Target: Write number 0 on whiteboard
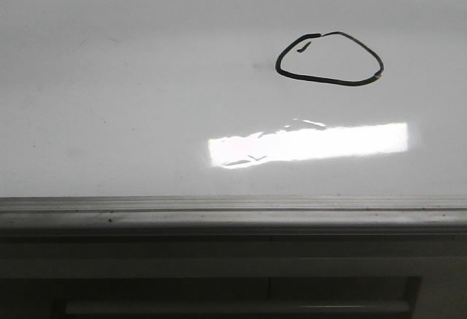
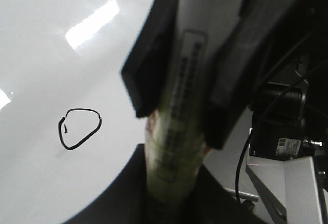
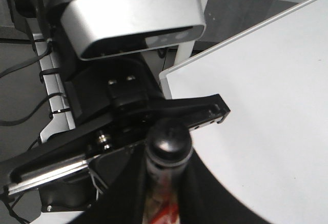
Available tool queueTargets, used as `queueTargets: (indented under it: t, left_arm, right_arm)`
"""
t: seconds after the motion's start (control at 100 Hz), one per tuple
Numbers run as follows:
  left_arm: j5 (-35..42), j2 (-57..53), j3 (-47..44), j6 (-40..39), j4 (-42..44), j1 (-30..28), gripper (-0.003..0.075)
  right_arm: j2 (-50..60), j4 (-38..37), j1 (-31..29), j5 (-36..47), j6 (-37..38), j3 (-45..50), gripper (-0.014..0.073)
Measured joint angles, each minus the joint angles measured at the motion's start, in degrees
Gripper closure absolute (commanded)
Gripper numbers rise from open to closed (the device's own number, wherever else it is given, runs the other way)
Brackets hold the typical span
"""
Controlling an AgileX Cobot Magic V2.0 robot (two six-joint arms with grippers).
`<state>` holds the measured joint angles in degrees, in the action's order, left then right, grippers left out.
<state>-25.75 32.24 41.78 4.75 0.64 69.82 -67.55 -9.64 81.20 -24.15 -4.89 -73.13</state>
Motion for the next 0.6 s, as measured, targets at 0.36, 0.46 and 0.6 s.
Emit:
queueTargets:
  t: [0.36, 0.46, 0.6]
  left_arm:
    - [-2.9, 4.8, 0.0, -6.8, 3.2, 0.0, 0.0740]
    - [-2.9, 9.5, 0.0, -13.0, 9.2, 0.0, 0.0740]
    - [-0.7, 16.3, 0.0, -27.5, 22.3, -0.1, 0.0740]
  right_arm:
    - [3.2, 0.3, -2.6, -3.1, -0.1, 0.1, 0.0053]
    - [6.7, 0.3, -5.2, -5.7, -0.1, 0.1, 0.0093]
    - [11.8, 0.3, -9.2, -12.1, -0.1, 0.1, 0.0139]
